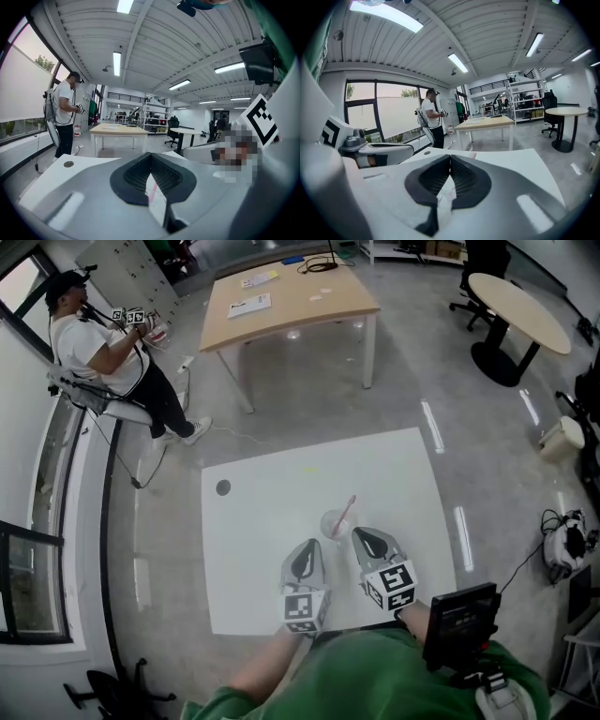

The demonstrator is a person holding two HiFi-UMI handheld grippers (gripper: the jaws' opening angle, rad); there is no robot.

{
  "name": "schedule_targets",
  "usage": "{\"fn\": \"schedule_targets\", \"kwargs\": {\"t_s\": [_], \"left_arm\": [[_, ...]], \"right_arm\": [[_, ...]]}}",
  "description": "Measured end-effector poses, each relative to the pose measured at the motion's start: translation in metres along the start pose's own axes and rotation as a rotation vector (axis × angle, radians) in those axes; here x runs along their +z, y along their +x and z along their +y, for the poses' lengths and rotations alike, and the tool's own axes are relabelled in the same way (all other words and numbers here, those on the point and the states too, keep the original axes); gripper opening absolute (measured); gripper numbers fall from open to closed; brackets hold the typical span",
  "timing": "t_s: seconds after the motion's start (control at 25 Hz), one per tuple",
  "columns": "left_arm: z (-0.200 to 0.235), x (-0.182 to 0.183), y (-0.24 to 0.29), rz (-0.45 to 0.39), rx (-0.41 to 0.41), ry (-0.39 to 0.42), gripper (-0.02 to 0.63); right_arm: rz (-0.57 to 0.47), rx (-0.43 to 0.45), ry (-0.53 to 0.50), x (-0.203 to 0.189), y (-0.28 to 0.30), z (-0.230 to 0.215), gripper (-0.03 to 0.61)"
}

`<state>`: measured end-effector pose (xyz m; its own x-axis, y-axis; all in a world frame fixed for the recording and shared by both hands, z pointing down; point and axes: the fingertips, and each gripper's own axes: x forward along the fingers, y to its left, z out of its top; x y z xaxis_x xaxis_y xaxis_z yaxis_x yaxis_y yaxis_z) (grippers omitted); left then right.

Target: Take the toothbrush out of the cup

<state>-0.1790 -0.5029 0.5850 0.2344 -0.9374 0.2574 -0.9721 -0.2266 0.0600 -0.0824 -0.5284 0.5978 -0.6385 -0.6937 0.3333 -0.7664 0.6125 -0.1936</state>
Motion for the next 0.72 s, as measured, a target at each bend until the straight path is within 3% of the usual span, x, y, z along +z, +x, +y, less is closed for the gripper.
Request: {"fn": "schedule_targets", "kwargs": {"t_s": [0.6, 0.64, 0.72], "left_arm": [[0.009, -0.037, 0.038, 0.126, 0.016, -0.017, 0.006], [0.011, -0.039, 0.04, 0.131, 0.016, -0.018, 0.006], [0.014, -0.043, 0.042, 0.139, 0.019, -0.024, 0.006]], "right_arm": [[0.135, 0.05, 0.133, -0.045, 0.053, -0.032, 0.013], [0.143, 0.062, 0.142, -0.047, 0.057, -0.032, 0.06], [0.157, 0.079, 0.156, -0.051, 0.064, -0.03, 0.087]]}}
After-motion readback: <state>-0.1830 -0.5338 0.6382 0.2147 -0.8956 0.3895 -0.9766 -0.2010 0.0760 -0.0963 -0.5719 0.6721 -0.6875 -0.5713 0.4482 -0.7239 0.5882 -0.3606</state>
